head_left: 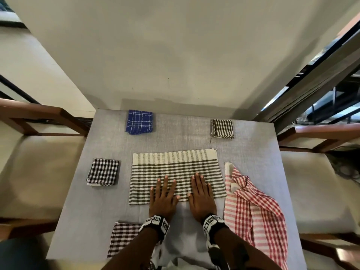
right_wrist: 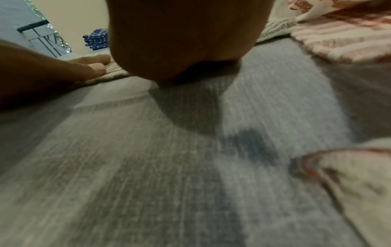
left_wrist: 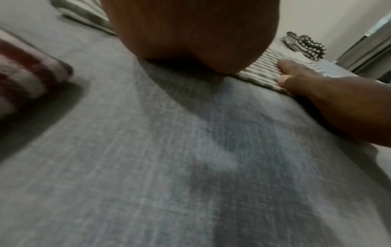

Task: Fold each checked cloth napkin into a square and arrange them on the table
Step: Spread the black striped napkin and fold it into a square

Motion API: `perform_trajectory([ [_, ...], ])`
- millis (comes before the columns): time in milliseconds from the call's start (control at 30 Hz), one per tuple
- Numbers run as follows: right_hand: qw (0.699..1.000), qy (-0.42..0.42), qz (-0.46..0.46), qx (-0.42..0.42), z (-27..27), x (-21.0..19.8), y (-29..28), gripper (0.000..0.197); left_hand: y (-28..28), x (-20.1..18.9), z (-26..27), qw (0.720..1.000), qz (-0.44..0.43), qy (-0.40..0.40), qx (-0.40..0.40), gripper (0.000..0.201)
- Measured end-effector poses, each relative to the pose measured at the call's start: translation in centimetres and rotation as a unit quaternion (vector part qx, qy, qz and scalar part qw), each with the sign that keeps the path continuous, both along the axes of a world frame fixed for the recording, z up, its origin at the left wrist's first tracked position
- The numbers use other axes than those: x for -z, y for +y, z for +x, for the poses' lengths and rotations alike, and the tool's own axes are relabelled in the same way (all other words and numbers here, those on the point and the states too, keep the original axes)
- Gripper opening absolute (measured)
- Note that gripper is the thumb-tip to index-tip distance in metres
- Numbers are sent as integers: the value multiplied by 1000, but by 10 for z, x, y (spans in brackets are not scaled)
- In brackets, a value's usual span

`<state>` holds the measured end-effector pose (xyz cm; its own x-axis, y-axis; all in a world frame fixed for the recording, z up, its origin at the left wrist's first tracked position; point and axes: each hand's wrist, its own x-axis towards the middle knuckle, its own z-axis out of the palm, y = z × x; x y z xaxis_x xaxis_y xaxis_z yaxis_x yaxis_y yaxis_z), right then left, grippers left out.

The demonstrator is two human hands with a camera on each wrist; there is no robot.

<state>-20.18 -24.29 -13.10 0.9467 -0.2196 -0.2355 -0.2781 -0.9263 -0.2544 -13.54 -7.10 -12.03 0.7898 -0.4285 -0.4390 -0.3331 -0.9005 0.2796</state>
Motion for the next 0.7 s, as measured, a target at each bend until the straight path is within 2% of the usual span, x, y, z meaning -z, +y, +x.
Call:
perform_trajectory([
  [100,1000,-4,9,9,1,-2,1,67,18,4,4,993,9,2,-115,67],
  [200,1000,0,11,11,0,1,1,66,35,5,7,975,14,12,-223,79],
  [367,999,6,28,14,-1,0,2,67,17,-14,19,937,-22,26,-347,88],
  [400,999,-1,36,27,0,-1,4,67,12,-19,22,939,-19,6,-343,88],
  [433,998,-12,46,45,4,-4,5,66,7,-23,26,952,-13,-31,-305,86],
  [500,996,-31,62,53,20,-12,11,66,1,-28,39,982,-9,-85,-167,77],
  [567,998,-43,54,-5,44,-20,17,66,-8,-29,58,993,-11,-104,-57,68],
  [633,996,-31,51,-66,71,-26,20,65,-19,-29,79,997,-7,-79,-25,63],
  [700,995,-10,41,-89,99,-26,20,64,-22,-22,98,997,9,-73,-3,62],
])
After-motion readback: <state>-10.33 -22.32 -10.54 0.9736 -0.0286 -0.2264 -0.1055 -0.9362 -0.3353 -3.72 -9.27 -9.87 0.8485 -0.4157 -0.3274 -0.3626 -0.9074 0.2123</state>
